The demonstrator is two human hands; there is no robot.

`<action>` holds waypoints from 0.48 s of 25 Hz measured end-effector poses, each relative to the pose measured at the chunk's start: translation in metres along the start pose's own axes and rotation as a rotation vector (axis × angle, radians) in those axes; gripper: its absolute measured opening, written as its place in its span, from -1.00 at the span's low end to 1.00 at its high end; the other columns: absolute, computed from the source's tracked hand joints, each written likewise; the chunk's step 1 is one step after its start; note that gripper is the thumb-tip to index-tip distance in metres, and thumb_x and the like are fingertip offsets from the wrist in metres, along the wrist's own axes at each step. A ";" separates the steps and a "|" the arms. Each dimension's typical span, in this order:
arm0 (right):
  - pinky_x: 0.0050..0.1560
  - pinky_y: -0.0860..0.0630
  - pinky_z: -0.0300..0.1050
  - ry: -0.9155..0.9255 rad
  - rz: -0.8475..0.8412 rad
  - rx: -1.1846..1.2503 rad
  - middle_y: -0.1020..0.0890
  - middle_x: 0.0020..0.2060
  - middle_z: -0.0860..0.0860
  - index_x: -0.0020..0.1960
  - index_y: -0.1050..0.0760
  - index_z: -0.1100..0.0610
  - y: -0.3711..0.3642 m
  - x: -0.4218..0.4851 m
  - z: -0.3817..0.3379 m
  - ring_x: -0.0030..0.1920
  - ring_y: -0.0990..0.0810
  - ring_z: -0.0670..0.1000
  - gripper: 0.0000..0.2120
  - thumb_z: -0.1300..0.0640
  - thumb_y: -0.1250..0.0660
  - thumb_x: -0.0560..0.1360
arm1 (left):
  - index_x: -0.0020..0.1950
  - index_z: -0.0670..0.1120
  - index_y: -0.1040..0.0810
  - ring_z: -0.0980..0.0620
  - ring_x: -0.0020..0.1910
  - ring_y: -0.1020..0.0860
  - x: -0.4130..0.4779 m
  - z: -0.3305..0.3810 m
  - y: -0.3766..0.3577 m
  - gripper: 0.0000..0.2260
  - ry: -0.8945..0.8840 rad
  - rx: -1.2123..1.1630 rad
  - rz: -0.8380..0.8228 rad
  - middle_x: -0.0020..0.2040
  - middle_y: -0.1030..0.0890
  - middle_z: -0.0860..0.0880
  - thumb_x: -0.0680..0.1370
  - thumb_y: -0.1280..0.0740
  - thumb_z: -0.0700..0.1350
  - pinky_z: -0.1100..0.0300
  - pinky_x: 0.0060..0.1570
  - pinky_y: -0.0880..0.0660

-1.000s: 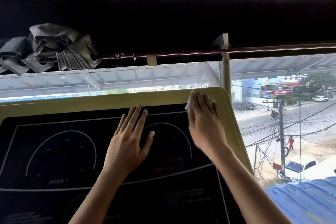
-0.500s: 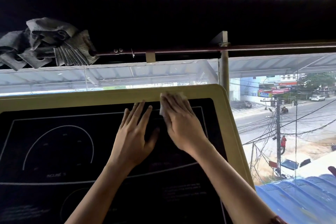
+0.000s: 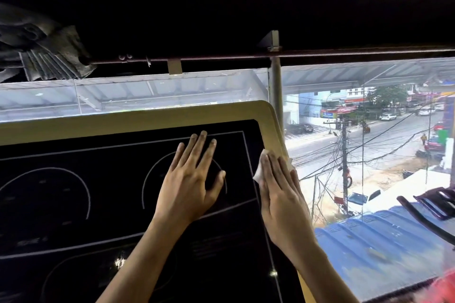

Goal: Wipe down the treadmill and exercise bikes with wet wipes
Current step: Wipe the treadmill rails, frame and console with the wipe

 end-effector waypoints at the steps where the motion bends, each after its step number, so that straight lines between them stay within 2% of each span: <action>1: 0.50 0.13 -0.22 0.013 -0.001 -0.003 -0.17 0.51 -0.03 0.54 -0.12 0.14 0.000 0.000 0.001 0.53 -0.04 -0.04 -0.48 -0.02 0.10 0.62 | 0.46 -0.18 -0.35 -0.12 0.48 -0.20 0.000 0.000 0.000 -0.43 0.001 -0.002 0.001 0.48 -0.29 -0.20 0.56 -0.10 0.14 0.06 0.45 -0.06; 7: 0.51 0.18 -0.12 -0.055 -0.098 0.015 -0.03 0.55 0.00 0.56 0.07 0.10 -0.001 0.099 0.003 0.54 0.08 -0.04 -0.52 0.07 0.08 0.67 | 0.45 -0.18 -0.36 -0.13 0.49 -0.23 -0.002 0.001 0.001 -0.45 0.000 -0.017 0.019 0.48 -0.29 -0.20 0.58 -0.10 0.13 0.00 0.46 -0.14; 9: 0.53 0.10 -0.05 -0.021 -0.058 0.029 -0.08 0.54 0.00 0.56 0.01 0.11 -0.002 0.076 -0.001 0.54 0.04 -0.02 -0.52 0.05 0.06 0.67 | 0.45 -0.19 -0.36 -0.14 0.48 -0.24 -0.002 0.000 0.002 -0.45 -0.003 -0.021 0.028 0.48 -0.30 -0.20 0.57 -0.10 0.12 0.02 0.46 -0.11; 12: 0.52 -0.05 0.00 0.125 -0.037 0.037 -0.18 0.52 0.00 0.54 -0.11 0.14 -0.002 -0.009 -0.009 0.53 -0.06 -0.03 -0.51 0.08 0.01 0.63 | 0.44 -0.20 -0.38 -0.16 0.46 -0.27 -0.002 0.001 0.001 -0.45 -0.004 -0.020 0.044 0.46 -0.32 -0.22 0.57 -0.11 0.12 0.02 0.45 -0.11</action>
Point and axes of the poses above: each hand's wrist, its own x-axis towards the middle knuckle, its own y-axis out of the back of the hand, z = x × y, the point moved 2 cm from there along x, towards the middle knuckle
